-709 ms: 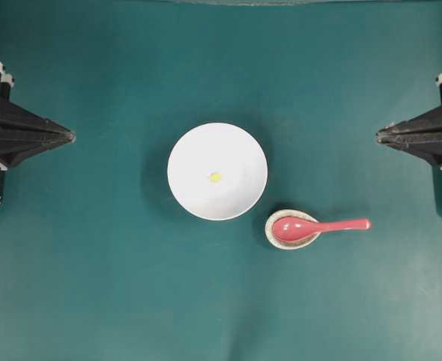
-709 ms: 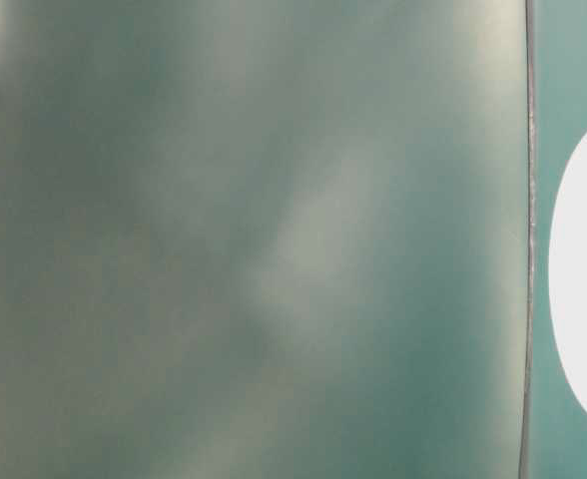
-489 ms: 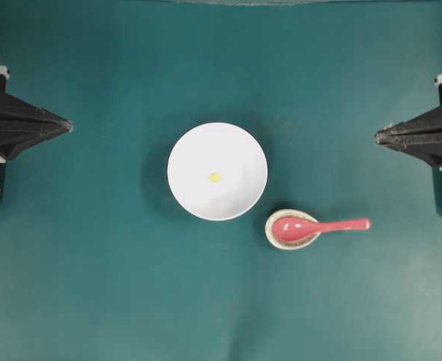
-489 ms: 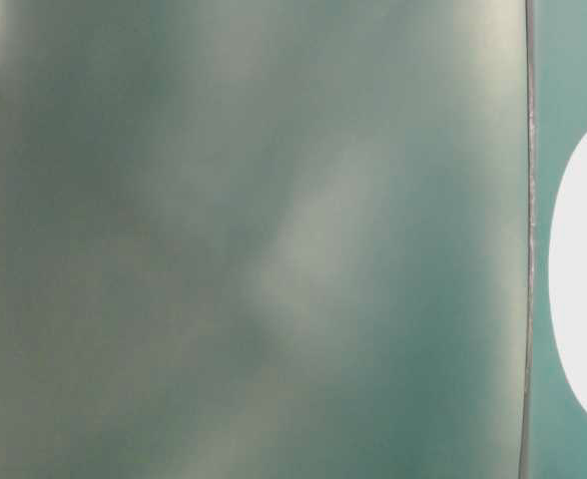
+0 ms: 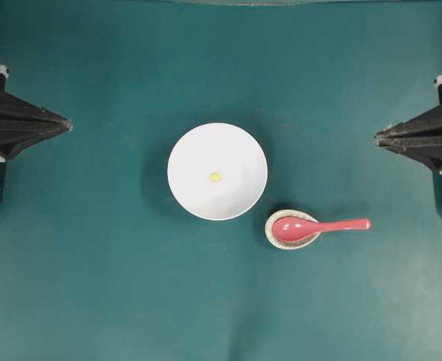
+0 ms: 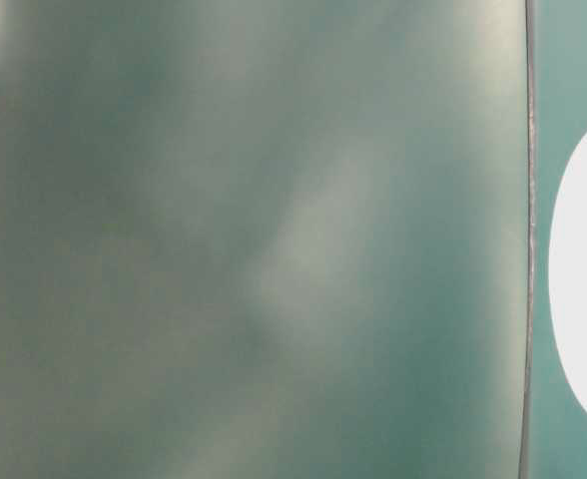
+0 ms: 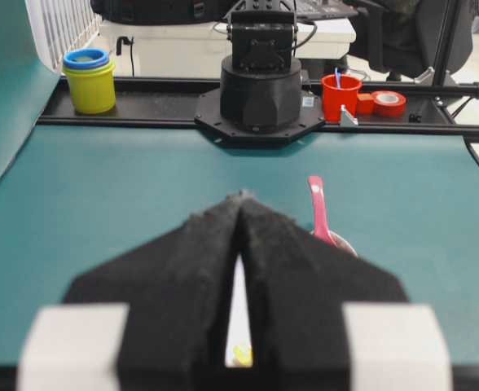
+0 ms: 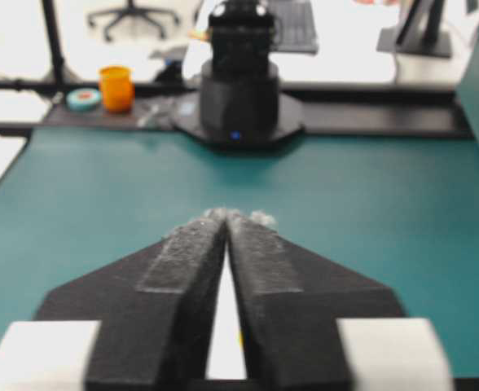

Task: Scoop the yellow hexagonal prism block from the bowl with a spoon using the right arm.

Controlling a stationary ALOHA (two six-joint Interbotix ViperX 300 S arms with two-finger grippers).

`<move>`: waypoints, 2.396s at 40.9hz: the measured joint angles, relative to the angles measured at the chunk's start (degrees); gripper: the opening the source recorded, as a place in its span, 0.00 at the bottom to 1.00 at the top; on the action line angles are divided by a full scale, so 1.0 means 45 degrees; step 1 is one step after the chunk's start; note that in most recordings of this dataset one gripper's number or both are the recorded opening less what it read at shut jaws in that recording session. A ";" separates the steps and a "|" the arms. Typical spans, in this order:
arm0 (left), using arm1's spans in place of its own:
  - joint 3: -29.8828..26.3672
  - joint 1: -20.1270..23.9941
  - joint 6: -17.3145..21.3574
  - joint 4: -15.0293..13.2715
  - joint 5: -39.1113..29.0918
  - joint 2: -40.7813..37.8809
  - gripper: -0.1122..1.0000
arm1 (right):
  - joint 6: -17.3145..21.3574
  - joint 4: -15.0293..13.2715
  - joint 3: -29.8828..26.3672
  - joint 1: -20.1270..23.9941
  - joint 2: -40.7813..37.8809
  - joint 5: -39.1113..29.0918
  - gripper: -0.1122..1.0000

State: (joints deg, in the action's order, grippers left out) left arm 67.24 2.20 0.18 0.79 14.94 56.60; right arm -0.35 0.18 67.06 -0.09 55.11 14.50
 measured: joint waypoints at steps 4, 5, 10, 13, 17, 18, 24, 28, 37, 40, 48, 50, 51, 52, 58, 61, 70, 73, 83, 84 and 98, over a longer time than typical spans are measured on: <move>0.0020 0.0000 0.0000 0.0000 -0.0078 0.0000 0.09 | 0.0000 -0.0020 0.0020 -0.0020 -0.0020 -0.0078 0.42; 0.0020 0.0020 0.0000 0.0000 -0.0117 0.0000 0.09 | 0.0020 0.0000 0.0000 -0.0020 -0.0020 -0.0078 0.45; 0.0020 0.0020 0.0000 0.0000 -0.0156 0.0020 0.09 | 0.0078 0.0000 0.0020 -0.0020 -0.0137 -0.0156 0.56; 0.0020 0.0020 0.0000 0.0000 -0.0137 0.0000 0.09 | 0.0137 -0.0020 0.0020 -0.0020 -0.0293 -0.0176 0.60; 0.0000 0.0020 0.0000 0.0000 -0.0156 0.0000 0.09 | 0.0156 0.0000 0.0039 -0.0020 -0.0645 -0.0156 0.61; 0.0000 0.0020 0.0020 0.0000 -0.0156 0.0000 0.09 | 0.0156 0.0000 0.0078 -0.0020 -0.0781 -0.0156 0.61; 0.0000 0.0020 0.0000 -0.0020 -0.0156 0.0020 0.09 | 0.0176 0.0176 0.0234 0.0000 -0.1719 -0.0156 0.61; 0.0000 0.0020 -0.0098 0.0000 -0.0137 0.0020 0.09 | 0.0195 0.0273 0.0352 -0.0020 -0.2422 0.0020 0.61; 0.0000 0.0020 -0.0234 0.0000 -0.0156 -0.0059 0.09 | 0.0215 0.0879 0.1035 0.0059 -0.4023 0.1543 0.61; 0.0000 0.0020 -0.0234 0.0000 -0.0176 -0.0078 0.09 | 0.0215 0.1113 0.1348 0.0215 -0.4414 0.2168 0.61; 0.0000 0.0020 -0.0234 0.0000 -0.0352 -0.0156 0.09 | 0.0684 0.1777 0.2266 0.1211 -0.5820 0.4688 0.61; 0.0000 0.0020 -0.0234 0.0000 -0.0352 -0.0195 0.09 | 0.0859 0.1875 0.2500 0.1504 -0.6191 0.5410 0.61; 0.0000 0.0020 -0.0234 0.0000 -0.0352 -0.0215 0.09 | 0.0938 0.1895 0.2578 0.1641 -0.6406 0.5703 0.61; 0.0000 0.0020 -0.0234 0.0000 -0.0352 -0.0215 0.09 | 0.1016 0.1914 0.2637 0.1797 -0.6602 0.6035 0.61; 0.0000 0.0020 -0.0234 -0.0020 -0.0352 -0.0273 0.09 | 0.1367 0.1934 0.2754 0.2598 -0.8027 0.7598 0.61; 0.0020 0.0020 -0.0234 0.0000 -0.0352 -0.0293 0.09 | 0.1387 0.1934 0.2734 0.2871 -0.8789 0.8066 0.61; 0.0000 0.0020 -0.0234 0.0000 -0.0352 -0.0332 0.09 | 0.1895 0.1953 0.2305 0.3379 -1.1035 0.8652 0.61; 0.0000 0.0020 -0.0234 0.0000 -0.0352 -0.0352 0.09 | 0.1914 0.1953 0.2168 0.3594 -1.1602 0.8887 0.61; 0.0000 0.0020 -0.0234 0.0000 -0.0332 -0.0391 0.09 | 0.2129 0.2148 0.2109 0.3809 -1.2930 1.0078 0.61; 0.0000 0.0020 -0.0234 0.0000 -0.0332 -0.0391 0.09 | 0.2129 0.2148 0.2109 0.3809 -1.3008 1.0137 0.61; 0.0020 0.0020 -0.0234 0.0000 -0.0332 -0.0391 0.09 | 0.2148 0.2344 0.2090 0.3809 -1.3555 1.0195 0.61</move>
State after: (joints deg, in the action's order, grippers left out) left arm 67.32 2.29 -0.88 0.79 13.45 54.84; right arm 9.32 10.72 76.46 17.05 -5.89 60.38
